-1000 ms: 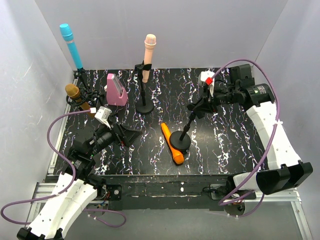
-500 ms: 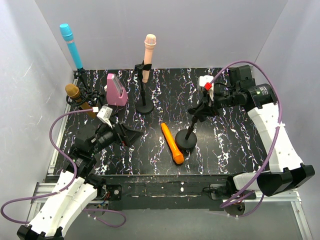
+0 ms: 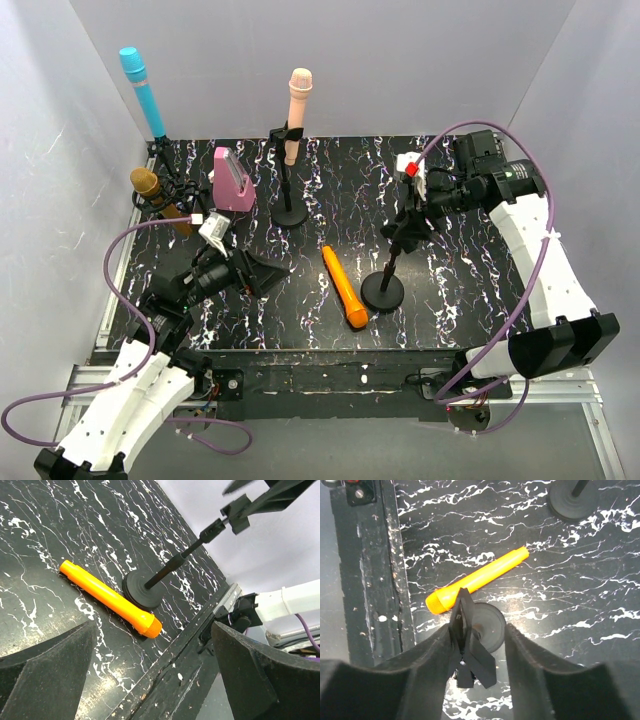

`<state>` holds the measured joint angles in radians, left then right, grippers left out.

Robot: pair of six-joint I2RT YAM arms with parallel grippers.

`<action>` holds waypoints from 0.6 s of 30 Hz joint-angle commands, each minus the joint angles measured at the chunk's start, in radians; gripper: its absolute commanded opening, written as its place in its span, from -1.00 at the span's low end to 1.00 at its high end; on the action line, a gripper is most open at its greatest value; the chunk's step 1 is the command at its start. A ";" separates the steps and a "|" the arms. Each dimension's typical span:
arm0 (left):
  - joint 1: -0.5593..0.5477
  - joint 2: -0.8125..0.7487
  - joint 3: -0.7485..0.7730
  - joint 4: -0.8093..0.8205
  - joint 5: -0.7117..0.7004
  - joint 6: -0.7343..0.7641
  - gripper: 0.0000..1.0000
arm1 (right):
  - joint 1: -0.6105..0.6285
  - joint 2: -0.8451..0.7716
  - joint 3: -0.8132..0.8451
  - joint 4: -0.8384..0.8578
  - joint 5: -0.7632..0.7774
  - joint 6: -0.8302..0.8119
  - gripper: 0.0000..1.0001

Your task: Attach the microphones to the stand

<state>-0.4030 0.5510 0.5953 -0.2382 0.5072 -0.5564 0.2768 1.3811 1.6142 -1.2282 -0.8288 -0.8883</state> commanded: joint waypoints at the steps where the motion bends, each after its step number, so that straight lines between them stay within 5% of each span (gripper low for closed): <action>1: 0.001 0.020 0.024 0.013 0.077 0.049 0.96 | -0.002 -0.024 0.052 0.021 -0.007 0.051 0.31; 5: 0.001 0.049 0.041 0.019 0.155 0.104 0.96 | -0.002 -0.027 0.076 0.016 0.036 0.084 0.64; 18: 0.001 0.063 0.101 0.014 0.243 0.249 0.96 | -0.045 -0.068 0.199 -0.028 0.146 0.167 0.76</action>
<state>-0.4030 0.6235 0.6373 -0.2329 0.7273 -0.3752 0.2516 1.3739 1.7557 -1.2472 -0.7246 -0.7868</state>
